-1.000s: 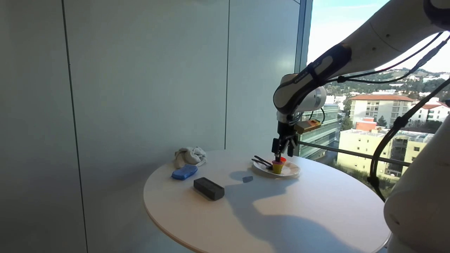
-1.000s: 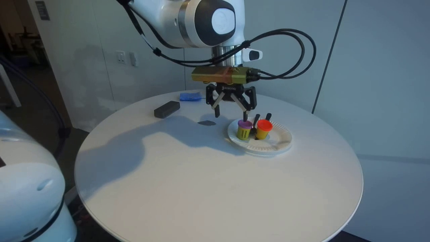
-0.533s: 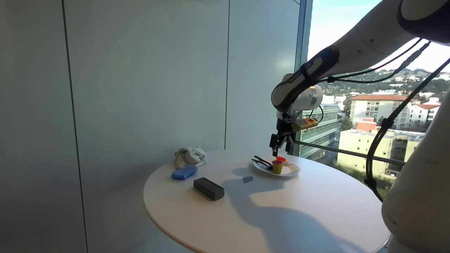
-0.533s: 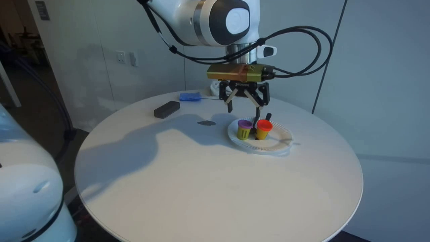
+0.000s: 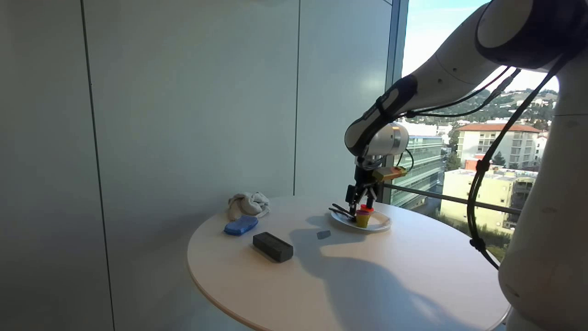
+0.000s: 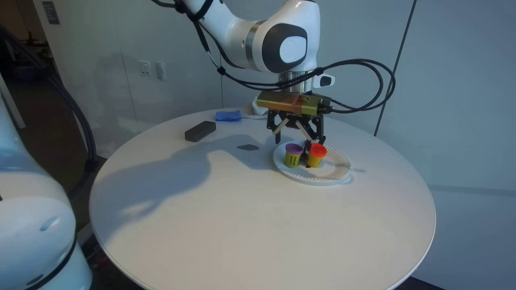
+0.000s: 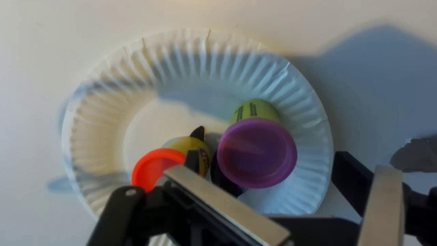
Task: Take all the things off of the plate
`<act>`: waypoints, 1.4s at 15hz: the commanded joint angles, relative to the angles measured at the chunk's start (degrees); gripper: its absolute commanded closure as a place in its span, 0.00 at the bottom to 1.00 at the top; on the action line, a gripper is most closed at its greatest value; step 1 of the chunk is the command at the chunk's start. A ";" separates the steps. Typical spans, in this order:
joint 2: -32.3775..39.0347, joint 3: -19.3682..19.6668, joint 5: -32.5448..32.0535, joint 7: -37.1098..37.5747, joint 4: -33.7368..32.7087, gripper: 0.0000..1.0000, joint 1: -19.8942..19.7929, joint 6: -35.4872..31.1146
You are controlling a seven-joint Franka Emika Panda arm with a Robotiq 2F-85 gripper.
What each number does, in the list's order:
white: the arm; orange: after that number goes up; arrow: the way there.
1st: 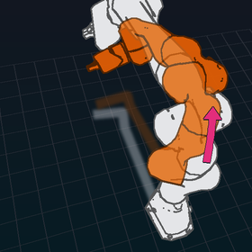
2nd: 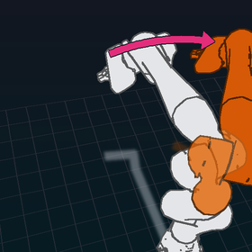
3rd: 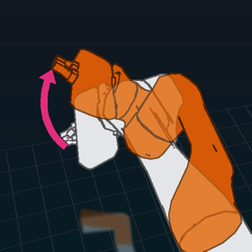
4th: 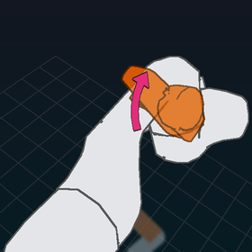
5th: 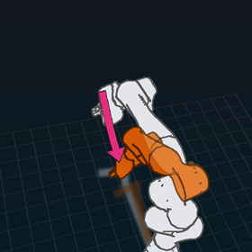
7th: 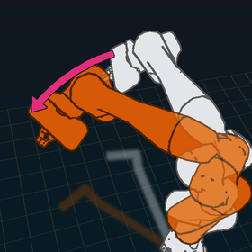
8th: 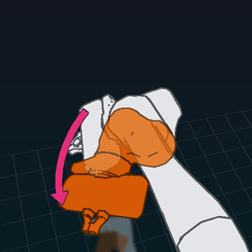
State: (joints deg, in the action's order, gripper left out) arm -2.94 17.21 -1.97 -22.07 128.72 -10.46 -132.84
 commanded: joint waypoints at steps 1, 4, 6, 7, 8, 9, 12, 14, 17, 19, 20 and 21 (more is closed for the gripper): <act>3.08 -0.94 1.95 -1.50 -3.07 0.00 -1.12 0.95; 4.17 -1.34 2.56 -1.35 -3.84 0.00 -1.32 1.30; 3.99 -1.51 1.99 -0.60 -3.77 0.00 -1.52 0.80; 3.70 -1.56 1.29 -0.16 -3.73 0.00 -1.59 0.87; 2.98 -1.53 -0.52 1.12 -3.52 0.00 -1.69 0.94; 2.23 -1.45 -1.84 1.86 -3.46 0.00 -1.84 1.16; 0.50 -1.27 -5.07 4.29 -3.94 0.00 -2.34 3.92; -0.20 -1.53 -5.51 4.82 -4.40 0.00 -2.35 7.42; 0.34 -2.58 -3.27 3.59 -5.99 0.00 -1.41 15.06; 0.81 -3.68 -1.11 4.59 -7.41 0.00 -0.80 19.15; 1.14 -4.27 -0.48 6.83 -8.20 0.00 -0.55 20.15; 1.82 -4.74 0.37 9.93 -9.43 0.00 -0.40 21.13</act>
State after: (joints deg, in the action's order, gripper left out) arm -2.29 13.78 -3.84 -17.54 123.15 -11.44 -115.92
